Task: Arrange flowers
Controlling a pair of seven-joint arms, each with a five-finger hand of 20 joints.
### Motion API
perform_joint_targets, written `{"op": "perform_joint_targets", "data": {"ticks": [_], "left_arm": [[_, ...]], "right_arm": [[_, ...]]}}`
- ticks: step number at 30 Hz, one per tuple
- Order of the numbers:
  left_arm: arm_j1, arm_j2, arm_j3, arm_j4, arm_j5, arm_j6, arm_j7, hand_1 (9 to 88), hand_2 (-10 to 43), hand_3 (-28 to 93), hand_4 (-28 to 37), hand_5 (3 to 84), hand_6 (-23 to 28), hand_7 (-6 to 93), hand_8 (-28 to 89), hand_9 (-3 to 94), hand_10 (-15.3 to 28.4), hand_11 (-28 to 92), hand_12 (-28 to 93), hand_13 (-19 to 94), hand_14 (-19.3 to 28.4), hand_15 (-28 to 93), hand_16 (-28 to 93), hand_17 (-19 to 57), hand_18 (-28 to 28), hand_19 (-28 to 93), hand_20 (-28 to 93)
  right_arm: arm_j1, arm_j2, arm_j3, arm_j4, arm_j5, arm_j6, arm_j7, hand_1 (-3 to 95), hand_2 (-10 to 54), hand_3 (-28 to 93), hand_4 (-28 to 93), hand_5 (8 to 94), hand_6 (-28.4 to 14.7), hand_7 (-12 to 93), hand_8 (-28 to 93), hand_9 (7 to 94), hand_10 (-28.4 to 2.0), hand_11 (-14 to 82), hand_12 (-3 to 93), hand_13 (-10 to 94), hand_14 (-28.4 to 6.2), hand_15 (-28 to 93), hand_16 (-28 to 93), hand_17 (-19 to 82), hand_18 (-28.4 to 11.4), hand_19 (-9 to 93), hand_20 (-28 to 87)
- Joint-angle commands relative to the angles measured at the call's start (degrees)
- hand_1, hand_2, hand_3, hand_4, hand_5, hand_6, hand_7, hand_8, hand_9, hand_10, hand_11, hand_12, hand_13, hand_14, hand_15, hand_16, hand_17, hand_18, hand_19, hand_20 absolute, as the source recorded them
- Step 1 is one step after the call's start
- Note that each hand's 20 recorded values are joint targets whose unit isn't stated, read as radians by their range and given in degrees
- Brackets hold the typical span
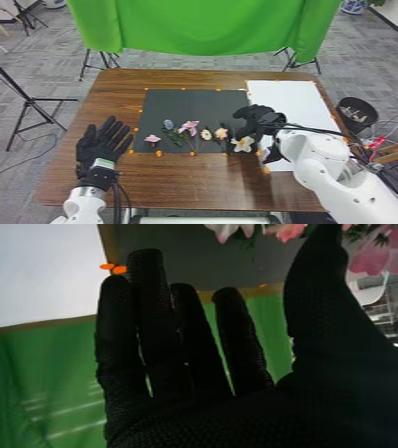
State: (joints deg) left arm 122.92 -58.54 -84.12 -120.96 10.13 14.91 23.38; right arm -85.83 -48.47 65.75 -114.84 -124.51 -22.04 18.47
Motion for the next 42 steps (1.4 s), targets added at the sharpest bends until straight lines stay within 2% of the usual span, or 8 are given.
{"op": "perform_joint_targets", "data": {"ticks": [1,4,7,9,14,23,29,42], "left_arm": [[-0.24,-0.18,-0.18,0.29,0.71,-0.96,0.08,26.1,17.2,71,-28.3,41.8,10.8,15.3,-9,34.3,16.5,28,11,24,17.3,44,-8,-7.2,15.4,38,10],[-0.14,0.01,-0.97,0.52,2.17,-1.38,0.28,26.1,17.2,71,-28.3,41.8,10.8,15.0,-10,34.1,16.5,28,10,24,17.3,44,-8,-7.2,15.4,38,10],[-0.24,0.47,-1.66,0.75,2.47,-1.05,0.72,25.9,17.2,70,-28.3,41.4,10.6,13.8,-10,33.7,16.5,26,9,24,17.1,42,-8,-7.0,15.2,37,10],[-0.18,0.74,-1.95,0.71,1.82,-0.35,1.11,25.7,17.2,70,-28.3,41.1,10.7,12.8,-9,32.6,16.3,24,9,24,16.7,41,-9,-7.1,15.2,37,9],[-0.50,1.20,-3.05,1.14,1.84,-1.21,1.38,25.1,17.4,70,-28.3,40.3,10.4,11.0,-9,30.5,16.0,22,8,23,16.0,37,-9,-6.8,14.9,36,9],[-0.28,1.78,-6.96,1.83,3.29,-3.88,-0.44,24.0,17.2,68,-28.3,36.8,9.6,6.5,-8,25.3,15.5,16,5,18,14.6,27,-9,-7.1,14.3,34,8],[-1.05,1.06,-7.03,2.38,3.76,-4.60,-1.01,23.2,17.0,68,-28.3,35.5,9.4,5.0,-8,23.5,15.7,14,5,16,14.1,24,-8,-7.1,14.0,33,7],[-2.42,2.03,-6.32,3.19,4.08,-5.77,-0.72,23.0,16.9,68,-28.3,34.6,9.1,4.4,-7,22.8,15.4,14,5,15,13.7,22,-7,-7.1,13.7,32,7]], "right_arm": [[-4.45,0.90,4.79,-1.63,3.70,12.74,1.60,31.2,-9.5,81,-28,40.2,-2.9,14,-12,44.5,-14.8,7.4,14.5,49,-13.1,35,18,22,-20.5,68,31],[-7.71,-1.28,12.21,-2.79,14.02,11.06,2.65,23.2,-0.8,80,-28,37.2,-2.7,12,-11,40.8,-13.7,5.8,13.7,44,-14.2,27,17,20,-19.8,59,26],[-11.39,-2.06,17.68,-2.66,24.70,16.28,0.01,21.1,3.5,79,-28,35.5,-2.4,11,-10,37.9,-12.9,5.5,12.2,39,-14.5,18,18,18,-18.9,53,23],[-14.16,-2.63,20.62,-2.43,31.26,20.98,-3.73,20.2,4.2,79,-28,36.2,-2.5,11,-10,37.5,-13.1,5.3,11.8,39,-14.2,15,18,17,-18.6,50,22],[-17.91,-4.88,26.39,-2.04,52.14,25.37,-8.61,16.2,3.3,81,-27,38.6,-2.0,11,-11,38.3,-13.7,4.0,11.5,36,-13.9,12,21,16,-18.3,41,21],[-17.65,-6.56,29.70,-0.07,70.31,24.02,-11.61,7.8,4.9,80,-26,35.0,-1.6,7,-10,33.8,-12.7,2.1,9.6,29,-13.4,7,20,14,-17.4,27,21],[-18.54,-6.64,30.94,-0.54,71.38,24.21,-11.03,7.2,5.3,80,-26,35.4,-1.6,7,-9,33.6,-12.7,2.2,9.3,29,-13.6,7,20,14,-17.5,26,22],[-21.09,-8.24,32.71,-2.10,72.52,23.69,-10.54,7.1,5.5,80,-26,35.6,-1.6,7,-9,33.6,-12.8,2.3,9.2,29,-13.9,7,20,14,-17.7,25,23]]}}
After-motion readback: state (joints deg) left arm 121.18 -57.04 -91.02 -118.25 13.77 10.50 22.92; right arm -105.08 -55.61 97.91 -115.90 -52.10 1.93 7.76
